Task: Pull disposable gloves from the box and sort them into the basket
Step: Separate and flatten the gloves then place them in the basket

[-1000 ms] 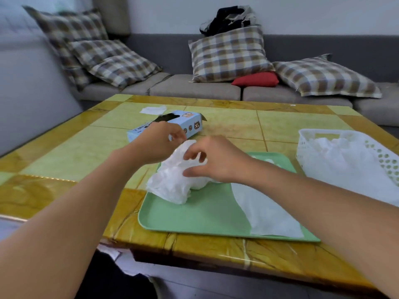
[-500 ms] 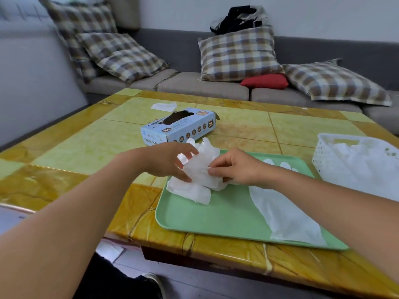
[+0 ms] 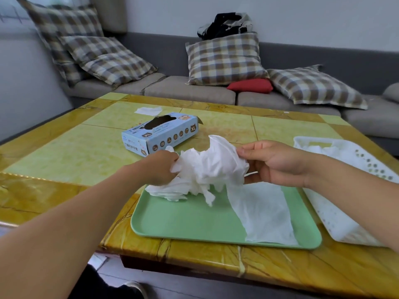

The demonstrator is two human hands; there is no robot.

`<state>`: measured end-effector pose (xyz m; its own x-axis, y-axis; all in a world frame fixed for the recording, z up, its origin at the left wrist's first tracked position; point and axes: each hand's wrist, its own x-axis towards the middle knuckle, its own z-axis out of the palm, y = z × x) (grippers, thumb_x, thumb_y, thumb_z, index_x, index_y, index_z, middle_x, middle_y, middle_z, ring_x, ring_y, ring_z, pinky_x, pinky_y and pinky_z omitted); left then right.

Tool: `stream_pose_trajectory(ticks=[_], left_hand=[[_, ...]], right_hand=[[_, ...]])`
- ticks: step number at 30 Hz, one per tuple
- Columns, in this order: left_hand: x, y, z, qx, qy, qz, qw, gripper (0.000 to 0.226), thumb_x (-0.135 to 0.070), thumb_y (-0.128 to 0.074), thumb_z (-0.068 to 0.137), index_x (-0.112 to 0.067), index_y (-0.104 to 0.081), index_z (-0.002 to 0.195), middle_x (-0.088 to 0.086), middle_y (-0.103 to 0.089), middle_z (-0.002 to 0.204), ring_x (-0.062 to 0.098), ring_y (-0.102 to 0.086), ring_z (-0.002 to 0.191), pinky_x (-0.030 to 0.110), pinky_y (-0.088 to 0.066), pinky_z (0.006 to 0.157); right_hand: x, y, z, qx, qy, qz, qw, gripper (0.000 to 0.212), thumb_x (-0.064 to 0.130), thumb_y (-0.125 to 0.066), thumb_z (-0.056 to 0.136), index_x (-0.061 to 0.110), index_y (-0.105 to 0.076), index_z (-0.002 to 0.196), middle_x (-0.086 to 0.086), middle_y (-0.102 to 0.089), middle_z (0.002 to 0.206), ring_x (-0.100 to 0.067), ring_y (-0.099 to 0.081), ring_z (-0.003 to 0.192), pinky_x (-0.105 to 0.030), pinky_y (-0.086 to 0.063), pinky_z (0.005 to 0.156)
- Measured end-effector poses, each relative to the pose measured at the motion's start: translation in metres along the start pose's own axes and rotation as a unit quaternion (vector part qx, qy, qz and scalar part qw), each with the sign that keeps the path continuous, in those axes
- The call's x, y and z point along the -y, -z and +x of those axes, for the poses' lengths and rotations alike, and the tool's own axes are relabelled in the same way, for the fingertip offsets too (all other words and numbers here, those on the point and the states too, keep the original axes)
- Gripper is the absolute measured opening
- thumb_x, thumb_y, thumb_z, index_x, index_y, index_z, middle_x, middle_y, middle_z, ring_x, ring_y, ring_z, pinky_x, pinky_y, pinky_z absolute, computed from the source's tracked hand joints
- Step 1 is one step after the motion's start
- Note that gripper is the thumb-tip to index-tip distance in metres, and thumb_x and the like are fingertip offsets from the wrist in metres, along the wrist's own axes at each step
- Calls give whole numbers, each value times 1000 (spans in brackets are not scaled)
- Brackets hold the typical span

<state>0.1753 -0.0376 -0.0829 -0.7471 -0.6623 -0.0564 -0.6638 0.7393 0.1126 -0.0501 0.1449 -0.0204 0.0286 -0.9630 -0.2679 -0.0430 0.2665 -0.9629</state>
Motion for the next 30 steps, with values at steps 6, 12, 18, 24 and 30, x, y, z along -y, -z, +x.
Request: stream_pose_trajectory(ticks=[6,12,18,24,30], left_hand=[[-12,2,7,-9,57,9,998,25,-29,-56,98,-14,-58,118,4,-62,107,21,-57,90,31,-47,73],[-21,7,10,-24,161,-43,986,33,-19,-58,94,-12,-56,126,8,-60,111,24,-54,93,30,-48,73],[-45,39,-7,63,166,3,984,75,-37,-61,91,-18,-23,154,11,-43,137,32,-44,125,39,-43,94],[-132,68,-31,-101,-133,-447,879,52,-49,-80,73,-33,-64,120,-18,-64,121,1,-58,119,31,-48,101],[-182,49,-10,-74,-127,-612,777,33,-6,-67,94,-10,-64,126,7,-75,115,21,-71,108,37,-56,96]], right_hand=[[12,28,-18,-56,57,112,990,33,23,-52,99,3,-67,120,-8,-70,95,-21,-67,80,-36,-60,77],[25,46,-32,-90,79,173,978,40,30,-48,103,6,-60,133,-6,-67,113,-19,-65,97,-30,-58,79],[34,52,-49,-108,78,228,965,27,26,-48,103,8,-67,112,-2,-72,97,-14,-71,85,-27,-60,77],[32,44,-48,-123,95,233,960,29,22,-46,105,4,-64,119,-10,-68,111,-17,-67,89,-26,-59,79],[28,32,-52,-52,96,204,973,42,17,-42,107,-4,-48,143,-21,-62,134,-33,-60,125,-40,-49,106]])
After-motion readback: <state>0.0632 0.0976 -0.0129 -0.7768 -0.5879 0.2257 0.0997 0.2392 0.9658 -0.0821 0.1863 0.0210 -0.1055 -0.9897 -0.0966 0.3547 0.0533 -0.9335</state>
